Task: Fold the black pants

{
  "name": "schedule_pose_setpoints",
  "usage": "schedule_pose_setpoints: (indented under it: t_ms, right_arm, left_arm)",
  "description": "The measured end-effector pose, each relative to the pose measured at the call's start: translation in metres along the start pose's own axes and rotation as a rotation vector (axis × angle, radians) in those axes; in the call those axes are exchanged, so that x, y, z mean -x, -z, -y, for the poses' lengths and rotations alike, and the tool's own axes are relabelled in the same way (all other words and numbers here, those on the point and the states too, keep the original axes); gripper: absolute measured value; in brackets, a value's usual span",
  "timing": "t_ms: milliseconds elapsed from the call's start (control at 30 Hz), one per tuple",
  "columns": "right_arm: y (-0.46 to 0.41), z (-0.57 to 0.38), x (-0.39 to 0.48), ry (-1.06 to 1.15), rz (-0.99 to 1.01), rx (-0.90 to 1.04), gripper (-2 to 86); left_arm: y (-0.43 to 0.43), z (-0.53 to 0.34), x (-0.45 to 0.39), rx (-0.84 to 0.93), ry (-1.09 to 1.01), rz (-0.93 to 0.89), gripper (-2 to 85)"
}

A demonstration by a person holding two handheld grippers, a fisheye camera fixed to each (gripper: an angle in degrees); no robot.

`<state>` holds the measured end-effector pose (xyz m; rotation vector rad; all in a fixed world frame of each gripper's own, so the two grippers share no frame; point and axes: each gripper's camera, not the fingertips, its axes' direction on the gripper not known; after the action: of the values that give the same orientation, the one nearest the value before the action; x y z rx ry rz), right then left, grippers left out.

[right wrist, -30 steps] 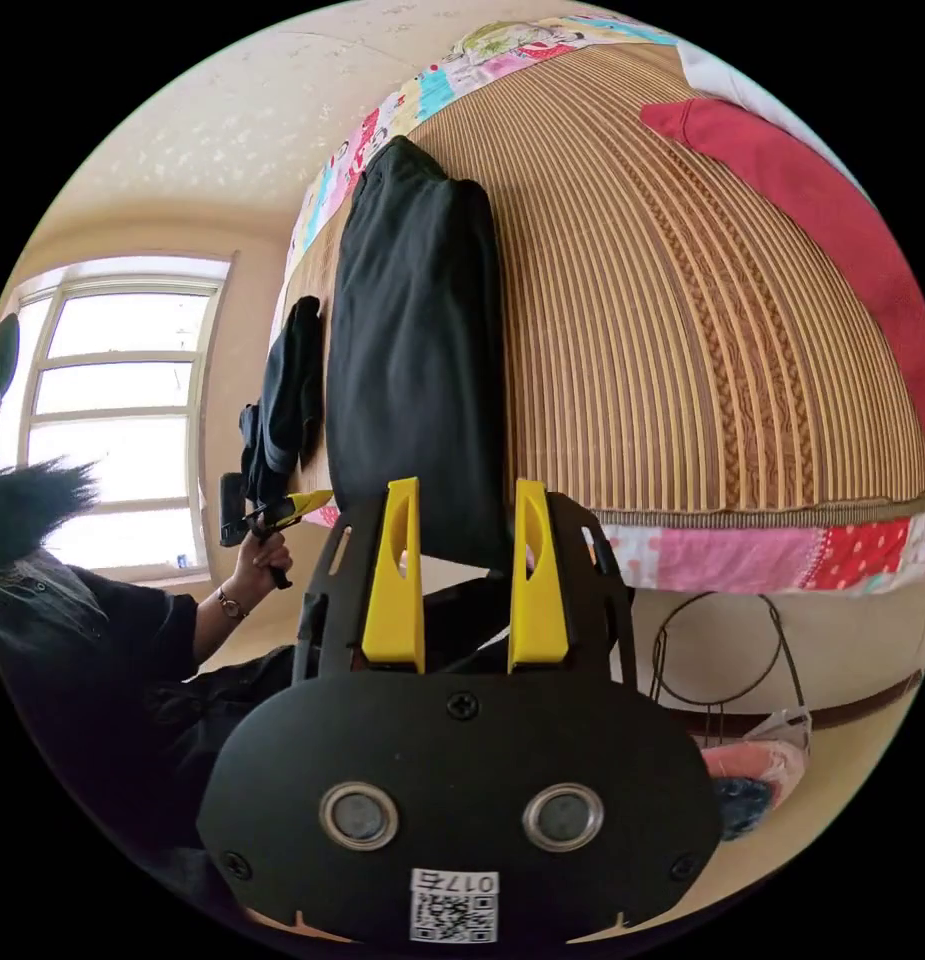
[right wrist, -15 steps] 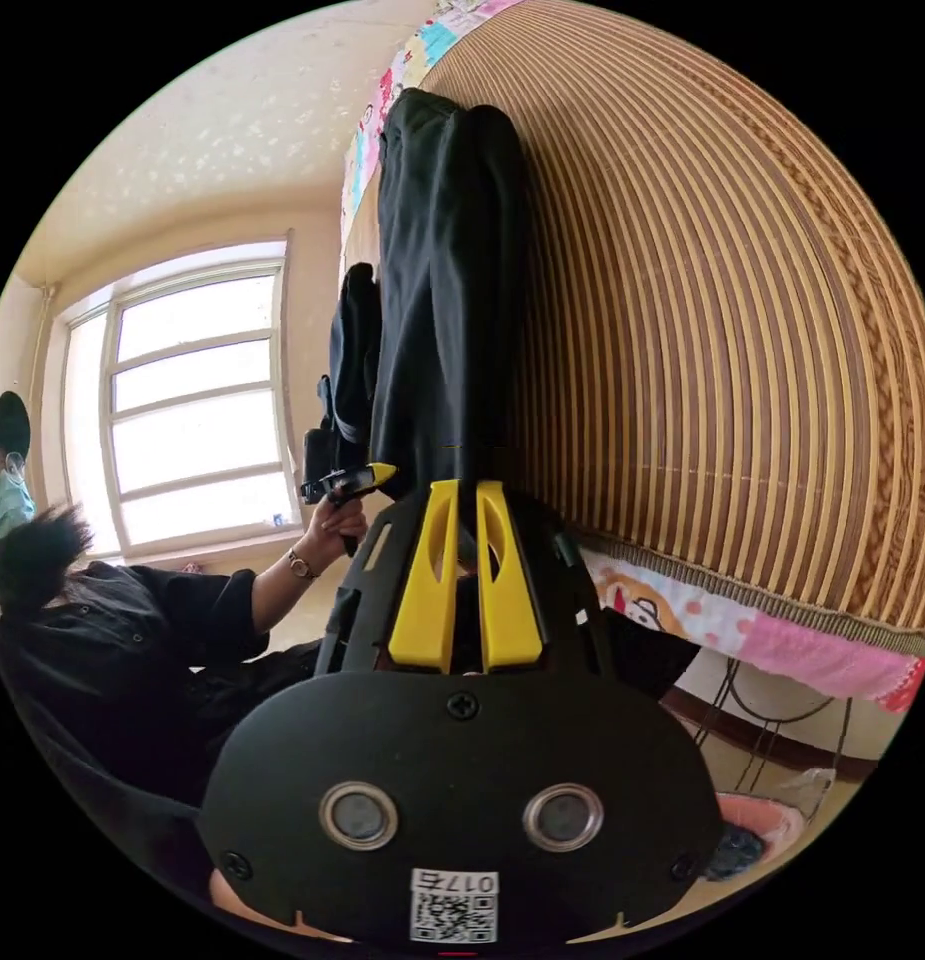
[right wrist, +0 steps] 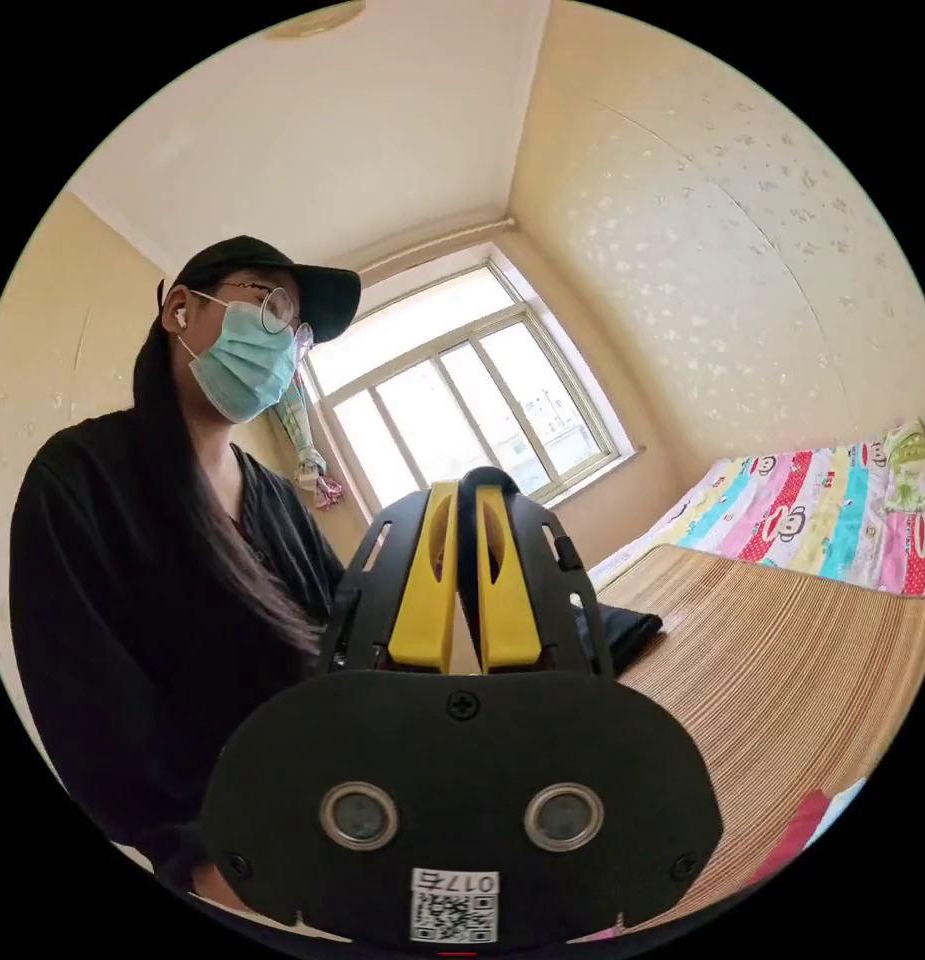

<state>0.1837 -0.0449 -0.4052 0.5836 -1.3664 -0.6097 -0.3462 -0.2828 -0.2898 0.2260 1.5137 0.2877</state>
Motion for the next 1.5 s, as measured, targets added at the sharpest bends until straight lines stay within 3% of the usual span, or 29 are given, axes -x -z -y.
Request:
schedule_pose_setpoints:
  t_ms: [133,233,333,500,600,667,867,967,1067,1167,1233,1333,1433,1500]
  right_arm:
    - [-0.031,0.026,-0.075,-0.133,-0.382,0.183,2.1]
    - [-0.054,0.021,-0.118,-0.165,-0.500,0.273,2.2]
    - [-0.065,-0.018,-0.142,-0.231,-0.471,0.309,2.6]
    - [-0.074,-0.175,-0.167,-0.502,-0.396,0.530,3.9]
    - [-0.074,-0.295,-0.188,-0.850,-0.398,0.810,6.3]
    - [-0.073,-0.337,-0.194,-0.996,-0.399,0.986,9.7]
    - [-0.053,-0.308,-0.234,-0.982,-0.453,0.707,16.1]
    - [-0.069,-0.320,-0.286,-1.008,-0.443,0.613,18.0]
    - [-0.106,-0.337,-0.307,-1.038,-0.406,0.634,19.0]
    - [-0.141,-0.335,-0.282,-0.924,-0.564,0.685,19.2]
    - [-0.158,-0.342,-0.274,-1.028,-0.474,0.708,18.2]
    - [-0.156,-0.356,-0.262,-1.148,-0.367,0.748,12.5]
    - [-0.128,-0.354,-0.232,-1.214,-0.141,0.496,8.6]
    - [-0.109,-0.334,-0.213,-1.175,-0.119,0.410,8.1]
  left_arm:
    - [-0.042,0.034,0.055,0.116,0.092,0.209,4.4]
    - [-0.068,0.040,0.097,0.166,0.102,0.291,4.4]
    - [-0.077,0.015,0.128,0.194,0.136,0.343,4.6]
    - [-0.098,-0.147,0.181,0.540,0.367,0.475,5.6]
    - [-0.102,-0.254,0.206,0.771,0.608,0.505,7.2]
    - [-0.096,-0.282,0.208,0.812,0.677,0.482,6.7]
    - [-0.080,-0.236,0.256,0.520,0.701,0.471,14.0]
    - [-0.104,-0.211,0.312,0.518,0.681,0.485,16.8]
    - [-0.141,-0.218,0.359,0.651,0.745,0.440,16.5]
    - [-0.143,-0.227,0.361,0.551,0.789,0.440,13.4]
    - [-0.142,-0.236,0.357,0.494,0.851,0.381,12.9]
    - [-0.140,-0.244,0.339,0.559,0.893,0.410,10.0]
    - [-0.148,-0.239,0.313,0.610,0.883,0.305,8.2]
    - [-0.174,-0.221,0.286,0.698,0.823,0.235,7.7]
